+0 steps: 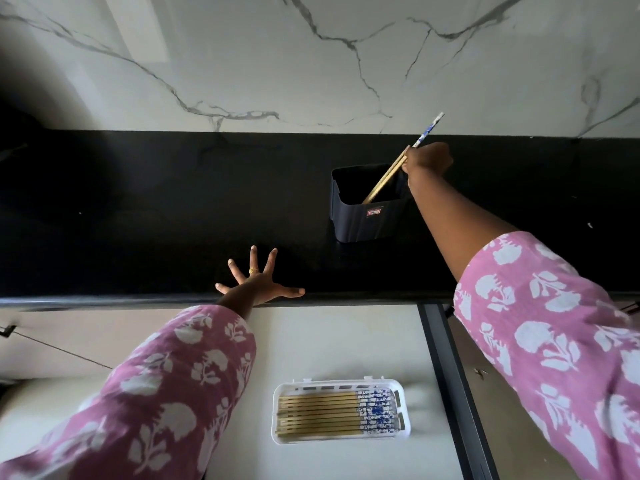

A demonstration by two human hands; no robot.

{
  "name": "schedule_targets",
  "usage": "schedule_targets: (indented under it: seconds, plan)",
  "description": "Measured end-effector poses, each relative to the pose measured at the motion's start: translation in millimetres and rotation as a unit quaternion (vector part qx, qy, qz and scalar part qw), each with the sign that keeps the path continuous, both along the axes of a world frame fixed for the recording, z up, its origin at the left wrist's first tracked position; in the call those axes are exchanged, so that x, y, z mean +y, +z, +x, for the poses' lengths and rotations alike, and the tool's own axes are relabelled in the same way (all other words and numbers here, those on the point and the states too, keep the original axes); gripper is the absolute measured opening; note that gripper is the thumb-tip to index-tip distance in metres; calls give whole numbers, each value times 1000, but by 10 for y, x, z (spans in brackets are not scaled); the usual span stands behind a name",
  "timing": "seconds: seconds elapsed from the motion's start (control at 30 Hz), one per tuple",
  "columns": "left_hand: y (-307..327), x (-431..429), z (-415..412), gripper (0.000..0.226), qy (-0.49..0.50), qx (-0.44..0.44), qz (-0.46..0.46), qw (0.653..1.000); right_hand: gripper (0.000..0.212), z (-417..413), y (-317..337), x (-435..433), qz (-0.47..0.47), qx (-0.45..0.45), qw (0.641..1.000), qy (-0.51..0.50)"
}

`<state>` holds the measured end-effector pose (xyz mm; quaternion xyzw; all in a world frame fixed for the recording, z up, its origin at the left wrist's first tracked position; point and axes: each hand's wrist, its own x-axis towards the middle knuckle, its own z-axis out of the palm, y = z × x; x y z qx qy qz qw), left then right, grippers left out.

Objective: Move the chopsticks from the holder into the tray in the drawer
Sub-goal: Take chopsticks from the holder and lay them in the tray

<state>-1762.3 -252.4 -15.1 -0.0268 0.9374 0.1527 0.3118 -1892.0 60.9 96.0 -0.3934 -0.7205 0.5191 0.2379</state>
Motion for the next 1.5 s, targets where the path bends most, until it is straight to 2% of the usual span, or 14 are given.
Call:
schedule_targets:
  seconds: [0.13, 0.27, 0.43, 0.5, 0.6, 0.67, 0.73, 0.8, 0.93, 1.03, 1.13, 1.27, 1.4, 1.5]
  plan:
    - [25, 2, 64, 115, 4, 28, 9, 1000, 24, 417, 344, -23, -24, 71, 997, -29]
    - [31, 0, 139, 104, 43, 63, 34, 997, 21, 866, 482, -52, -152, 155, 974, -70]
    - [179, 222, 208, 89, 59, 98, 88, 990, 9, 1501, 289, -146, -375, 243, 889, -102]
    - [352, 410, 220, 79, 36, 148, 160, 975, 28, 1593, 15, -154, -463, 229, 856, 1]
    - [672, 670, 318, 69, 32, 202, 361, 910, 58, 1763, -257, -231, -600, 207, 772, -15]
    - [870, 812, 385, 66, 33, 219, 457, 861, 26, 2003, -185, -427, -588, 183, 780, -111]
    - [1028, 934, 440, 64, 38, 232, 534, 812, 7, 2161, -96, -559, -657, 151, 722, -154]
    - [1161, 1032, 488, 57, 45, 246, 587, 770, 5, 2286, -41, -640, -703, 161, 672, -167]
    - [1348, 1139, 570, 41, 29, 284, 616, 735, 15, 2473, 8, -785, -732, 175, 640, -155]
    - [1411, 1180, 610, 34, 29, 279, 620, 733, 14, 2518, -27, -836, -729, 171, 651, -128]
    - [1452, 1185, 621, 25, 42, 262, 631, 729, 13, 2579, -60, -889, -637, 175, 750, 7]
    - [1545, 1144, 597, 19, 53, 258, 630, 730, 25, 2537, -59, -903, -627, 108, 771, -24]
    - [1557, 1067, 551, 21, 46, 268, 624, 733, 34, 2467, -101, -942, -265, 39, 960, 79]
    - [1482, 1010, 533, 22, 55, 266, 619, 737, 32, 2522, -38, -962, 89, 43, 983, 152]
